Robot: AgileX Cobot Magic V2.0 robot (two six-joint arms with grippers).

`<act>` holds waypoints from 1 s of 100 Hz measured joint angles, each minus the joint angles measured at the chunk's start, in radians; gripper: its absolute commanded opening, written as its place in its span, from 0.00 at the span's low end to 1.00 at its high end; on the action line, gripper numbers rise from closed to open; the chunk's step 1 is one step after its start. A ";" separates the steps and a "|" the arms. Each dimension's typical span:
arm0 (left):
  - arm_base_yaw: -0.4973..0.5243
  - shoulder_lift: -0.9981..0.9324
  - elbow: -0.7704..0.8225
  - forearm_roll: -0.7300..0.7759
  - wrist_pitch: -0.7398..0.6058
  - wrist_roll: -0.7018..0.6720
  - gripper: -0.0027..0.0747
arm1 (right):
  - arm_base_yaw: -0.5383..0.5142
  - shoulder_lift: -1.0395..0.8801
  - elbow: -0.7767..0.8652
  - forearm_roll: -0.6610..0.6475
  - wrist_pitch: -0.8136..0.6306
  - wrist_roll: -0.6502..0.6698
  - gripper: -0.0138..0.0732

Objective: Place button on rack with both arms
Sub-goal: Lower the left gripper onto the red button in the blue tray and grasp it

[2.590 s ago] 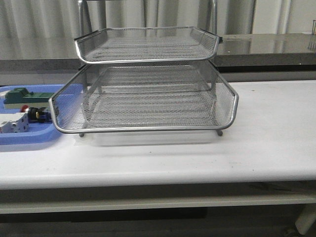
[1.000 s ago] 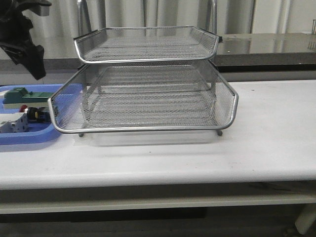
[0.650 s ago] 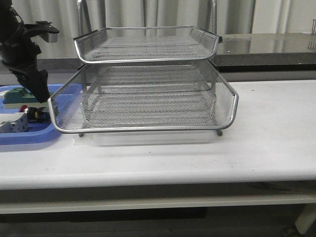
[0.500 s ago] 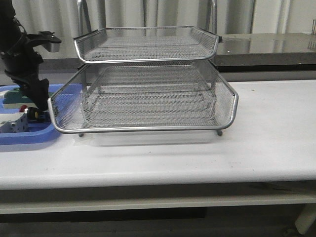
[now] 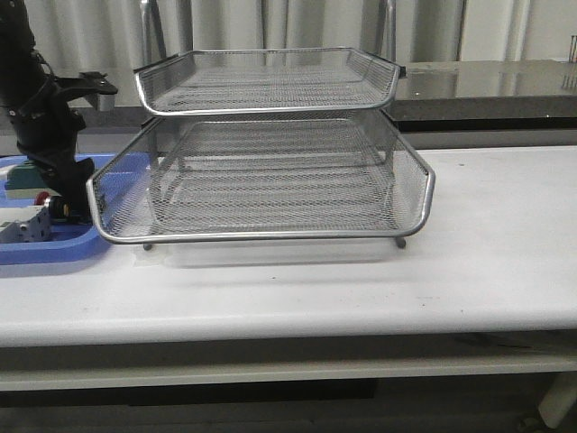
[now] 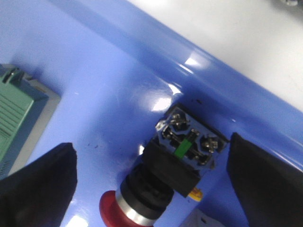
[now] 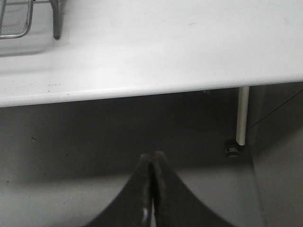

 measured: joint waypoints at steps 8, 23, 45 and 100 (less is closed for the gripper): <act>0.000 0.008 0.000 -0.001 -0.003 0.000 0.84 | 0.000 0.000 0.000 0.000 0.000 0.000 0.08; 0.000 0.032 -0.001 -0.014 -0.004 0.007 0.84 | 0.000 0.000 0.000 0.000 0.000 0.000 0.08; 0.000 0.048 -0.008 -0.036 -0.006 0.018 0.84 | 0.000 0.000 0.000 0.000 0.000 0.000 0.08; -0.002 0.055 -0.013 -0.058 0.012 0.020 0.21 | 0.000 0.000 0.000 0.000 0.000 0.000 0.08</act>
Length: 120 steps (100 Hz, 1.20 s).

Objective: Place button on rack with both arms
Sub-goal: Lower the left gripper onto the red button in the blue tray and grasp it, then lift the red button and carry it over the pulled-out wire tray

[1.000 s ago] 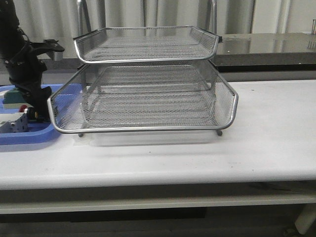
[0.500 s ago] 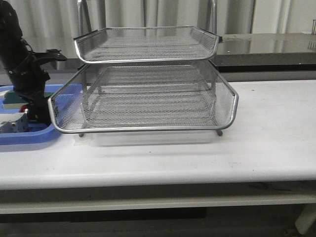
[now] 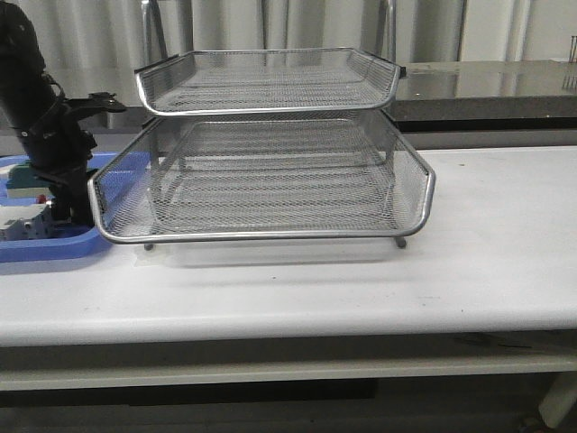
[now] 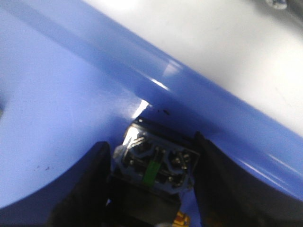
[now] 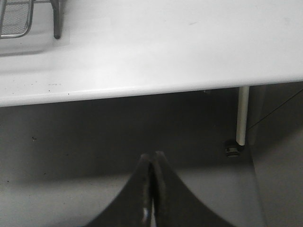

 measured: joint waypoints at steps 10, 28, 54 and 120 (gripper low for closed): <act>0.000 0.004 -0.015 0.002 0.000 0.000 0.12 | 0.000 0.000 0.000 0.000 0.000 0.000 0.08; 0.000 0.017 -0.106 0.017 0.040 0.000 0.05 | 0.000 0.000 0.000 0.000 0.000 0.000 0.08; 0.000 0.018 -0.331 0.017 0.178 -0.051 0.05 | 0.000 0.000 0.000 0.000 0.000 0.000 0.08; -0.010 -0.232 -0.346 0.091 0.210 -0.340 0.05 | 0.000 0.000 0.000 0.000 0.000 0.000 0.08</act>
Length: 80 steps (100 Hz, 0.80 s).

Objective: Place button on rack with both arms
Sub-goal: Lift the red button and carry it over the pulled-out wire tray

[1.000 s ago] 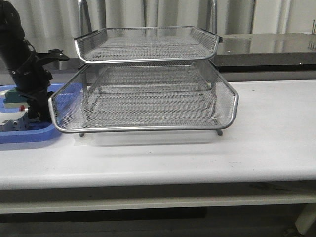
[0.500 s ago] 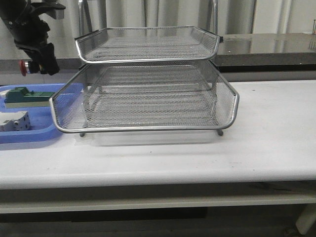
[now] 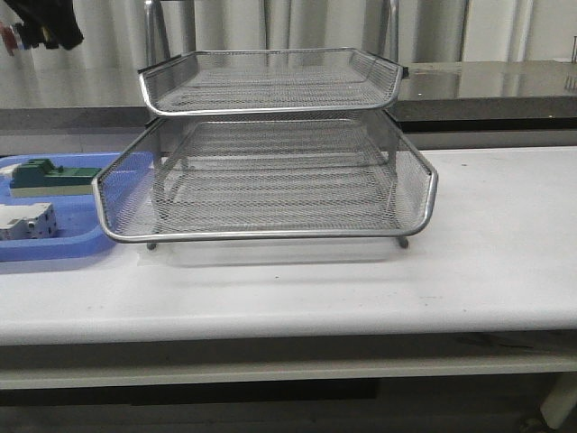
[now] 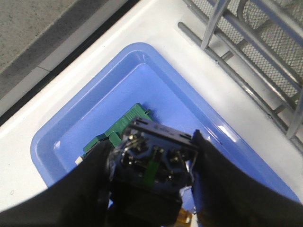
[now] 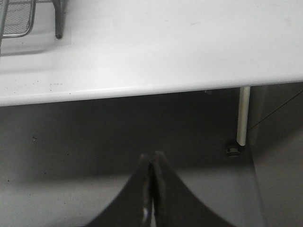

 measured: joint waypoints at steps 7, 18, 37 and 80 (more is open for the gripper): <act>-0.009 -0.051 0.045 0.005 0.000 -0.015 0.05 | 0.000 0.000 0.000 0.000 0.000 0.000 0.08; -0.033 -0.132 0.134 0.007 0.000 -0.041 0.05 | 0.000 0.000 0.000 0.000 0.000 0.000 0.08; -0.101 -0.285 0.312 0.007 0.000 -0.052 0.05 | 0.000 0.000 0.000 0.000 0.000 0.000 0.08; -0.354 -0.467 0.575 0.007 0.002 -0.054 0.05 | 0.000 0.000 0.000 0.000 0.000 0.000 0.08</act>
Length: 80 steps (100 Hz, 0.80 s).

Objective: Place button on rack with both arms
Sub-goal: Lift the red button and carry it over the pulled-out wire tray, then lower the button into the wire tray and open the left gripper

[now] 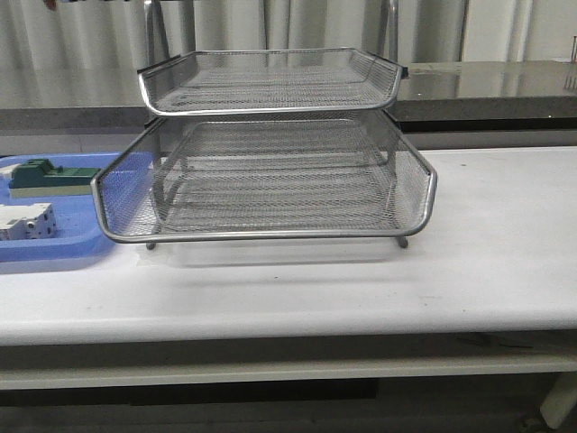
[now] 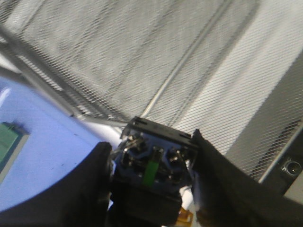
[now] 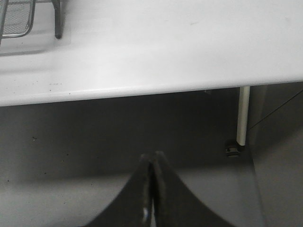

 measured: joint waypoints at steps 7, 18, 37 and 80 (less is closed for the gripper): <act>-0.044 0.002 0.021 -0.002 0.000 0.000 0.05 | 0.000 0.000 0.000 0.000 0.000 0.000 0.08; -0.104 0.006 0.046 -0.003 -0.002 0.000 0.05 | 0.000 0.000 0.000 0.000 0.000 0.000 0.08; -0.175 0.056 0.056 -0.010 -0.002 0.000 0.05 | 0.000 0.000 0.000 0.000 0.000 0.000 0.08; -0.213 0.218 0.063 -0.063 -0.067 -0.001 0.05 | 0.000 0.000 0.000 0.000 0.000 0.000 0.08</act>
